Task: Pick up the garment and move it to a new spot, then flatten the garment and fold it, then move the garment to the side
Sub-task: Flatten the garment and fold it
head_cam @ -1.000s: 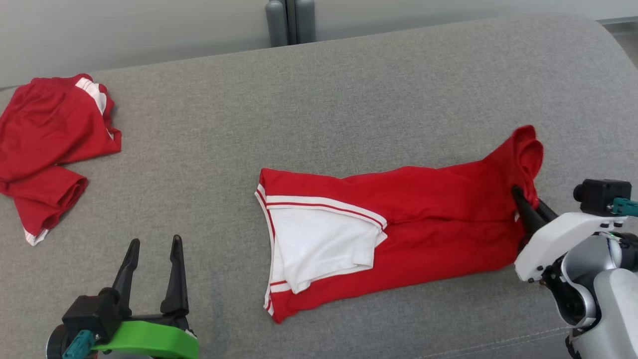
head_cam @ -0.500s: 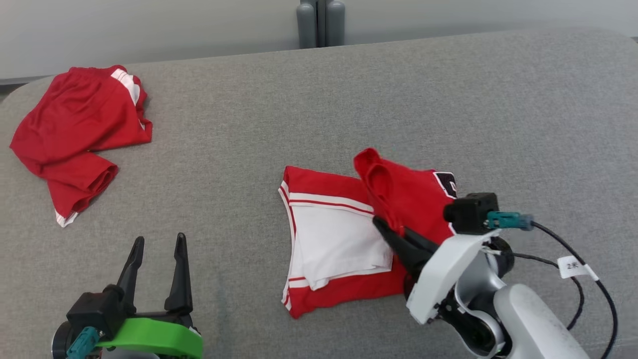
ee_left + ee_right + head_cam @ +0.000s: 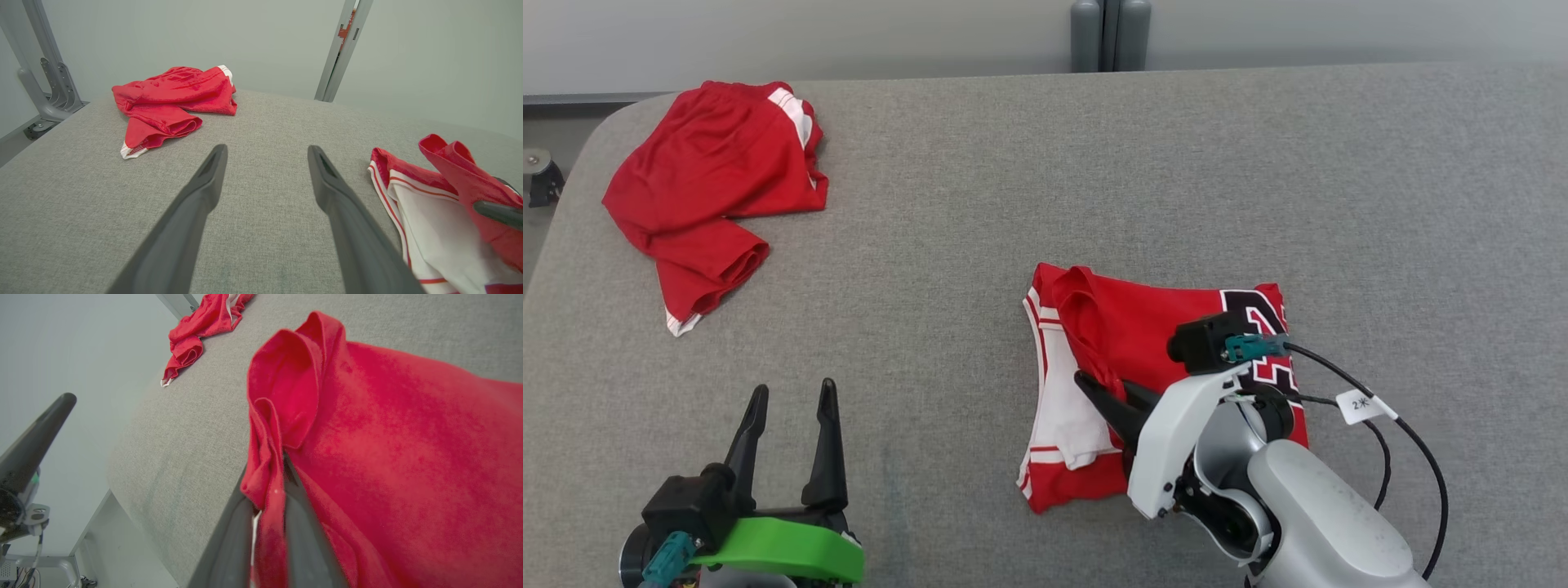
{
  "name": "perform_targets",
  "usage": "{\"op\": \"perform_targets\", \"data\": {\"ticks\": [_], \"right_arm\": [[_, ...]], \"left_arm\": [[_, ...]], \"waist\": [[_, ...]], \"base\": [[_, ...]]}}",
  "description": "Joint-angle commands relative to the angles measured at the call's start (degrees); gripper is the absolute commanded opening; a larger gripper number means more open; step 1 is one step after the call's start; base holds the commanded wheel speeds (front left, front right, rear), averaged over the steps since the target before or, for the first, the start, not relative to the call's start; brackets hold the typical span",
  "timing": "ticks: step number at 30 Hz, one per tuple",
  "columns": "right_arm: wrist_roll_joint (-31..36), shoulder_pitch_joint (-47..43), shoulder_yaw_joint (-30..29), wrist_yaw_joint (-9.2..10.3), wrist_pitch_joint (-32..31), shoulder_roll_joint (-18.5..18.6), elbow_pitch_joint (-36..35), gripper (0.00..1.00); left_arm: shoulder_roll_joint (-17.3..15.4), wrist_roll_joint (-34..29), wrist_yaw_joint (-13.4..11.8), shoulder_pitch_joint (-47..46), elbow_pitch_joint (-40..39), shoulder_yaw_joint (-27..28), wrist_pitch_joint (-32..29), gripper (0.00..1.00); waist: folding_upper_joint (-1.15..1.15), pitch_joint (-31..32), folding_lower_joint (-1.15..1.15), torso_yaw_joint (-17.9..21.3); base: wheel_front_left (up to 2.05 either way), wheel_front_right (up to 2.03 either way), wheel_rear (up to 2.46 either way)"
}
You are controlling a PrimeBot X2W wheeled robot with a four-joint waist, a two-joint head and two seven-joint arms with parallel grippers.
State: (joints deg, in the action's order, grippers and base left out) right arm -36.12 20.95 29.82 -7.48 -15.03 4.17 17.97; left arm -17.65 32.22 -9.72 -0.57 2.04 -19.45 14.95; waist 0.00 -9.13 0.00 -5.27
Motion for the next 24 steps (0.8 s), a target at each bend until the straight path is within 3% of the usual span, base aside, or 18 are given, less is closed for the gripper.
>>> {"op": "perform_targets", "data": {"ticks": [1, 6, 11, 20, 24], "right_arm": [[-0.30, 1.04, 0.75, -0.01, 1.19, -0.47, 0.99, 1.00], [-3.04, 2.79, 3.56, -0.01, 4.19, -0.60, 1.91, 1.00], [-3.81, 3.61, 3.09, 0.00, 9.30, 1.69, 0.09, 1.00], [10.35, 0.79, -8.48, 0.00, 20.95, 6.12, -0.46, 1.00], [16.80, -1.85, -13.65, 0.00, 24.46, 5.13, -0.18, 1.00]], "left_arm": [[0.08, -0.06, 0.27, -0.85, 0.18, 0.09, 0.22, 1.00], [0.45, -0.27, 0.61, -1.01, 0.77, 0.19, 0.26, 1.00], [0.93, -0.75, 0.89, -0.95, 0.95, -0.20, 0.29, 1.00], [2.23, -2.15, 1.66, -1.89, 2.05, -1.11, 0.26, 1.00], [3.95, -3.08, 2.11, -2.16, 2.41, 0.15, 0.26, 1.00]], "waist": [[0.00, -0.11, 0.00, -0.41], [0.00, -0.12, 0.00, -0.51], [0.00, 0.34, 0.00, 0.14], [0.00, 1.50, 0.00, 2.21], [0.00, 2.22, 0.00, 3.37]], "base": [[0.00, 0.00, 0.00], [0.00, 0.00, 0.00], [0.00, 0.00, 0.00], [0.00, 0.00, 0.00], [0.00, 0.00, 0.00]]}}
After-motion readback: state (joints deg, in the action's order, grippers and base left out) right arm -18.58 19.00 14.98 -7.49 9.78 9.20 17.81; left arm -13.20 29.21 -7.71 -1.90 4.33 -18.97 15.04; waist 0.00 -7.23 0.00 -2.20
